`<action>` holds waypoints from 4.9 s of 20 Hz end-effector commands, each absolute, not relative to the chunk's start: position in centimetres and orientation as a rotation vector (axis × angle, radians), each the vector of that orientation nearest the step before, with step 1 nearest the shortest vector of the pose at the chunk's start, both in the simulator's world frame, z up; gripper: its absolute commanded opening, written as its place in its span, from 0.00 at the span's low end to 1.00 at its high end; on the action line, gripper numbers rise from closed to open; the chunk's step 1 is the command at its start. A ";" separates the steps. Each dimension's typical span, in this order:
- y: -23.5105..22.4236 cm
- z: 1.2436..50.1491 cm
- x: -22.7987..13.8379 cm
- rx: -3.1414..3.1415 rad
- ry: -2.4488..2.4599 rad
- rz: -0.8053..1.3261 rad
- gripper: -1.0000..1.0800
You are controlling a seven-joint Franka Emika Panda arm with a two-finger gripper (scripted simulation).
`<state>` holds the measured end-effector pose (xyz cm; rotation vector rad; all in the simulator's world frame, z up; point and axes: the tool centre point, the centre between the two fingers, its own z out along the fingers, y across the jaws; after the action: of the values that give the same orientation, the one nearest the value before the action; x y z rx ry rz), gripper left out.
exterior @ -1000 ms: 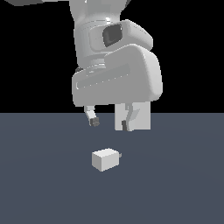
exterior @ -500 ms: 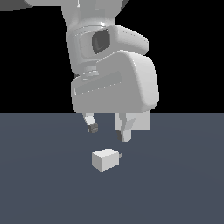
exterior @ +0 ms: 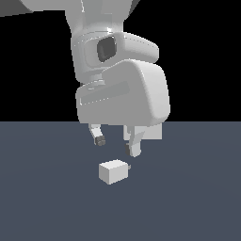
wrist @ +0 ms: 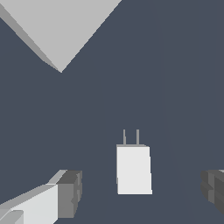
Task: Plug the charger into the wall socket.
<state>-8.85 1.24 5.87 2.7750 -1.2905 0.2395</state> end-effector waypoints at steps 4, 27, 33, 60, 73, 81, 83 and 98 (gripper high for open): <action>1.2 4.1 -8.9 2.774 -1.292 0.238 0.96; 1.2 1.2 -8.9 2.774 -1.294 0.239 0.00; 0.9 1.5 -9.0 2.796 -1.249 0.241 0.00; -3.9 6.4 -8.0 3.063 -0.482 0.272 0.00; -5.7 8.7 -6.7 3.121 -0.098 0.275 0.00; -6.4 9.6 -5.9 3.133 0.072 0.273 0.00; -6.5 9.8 -5.8 3.134 0.100 0.273 0.00; -6.7 10.0 -5.4 3.135 0.148 0.270 0.00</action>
<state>-5.46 -6.65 9.99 3.1348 0.1483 0.2703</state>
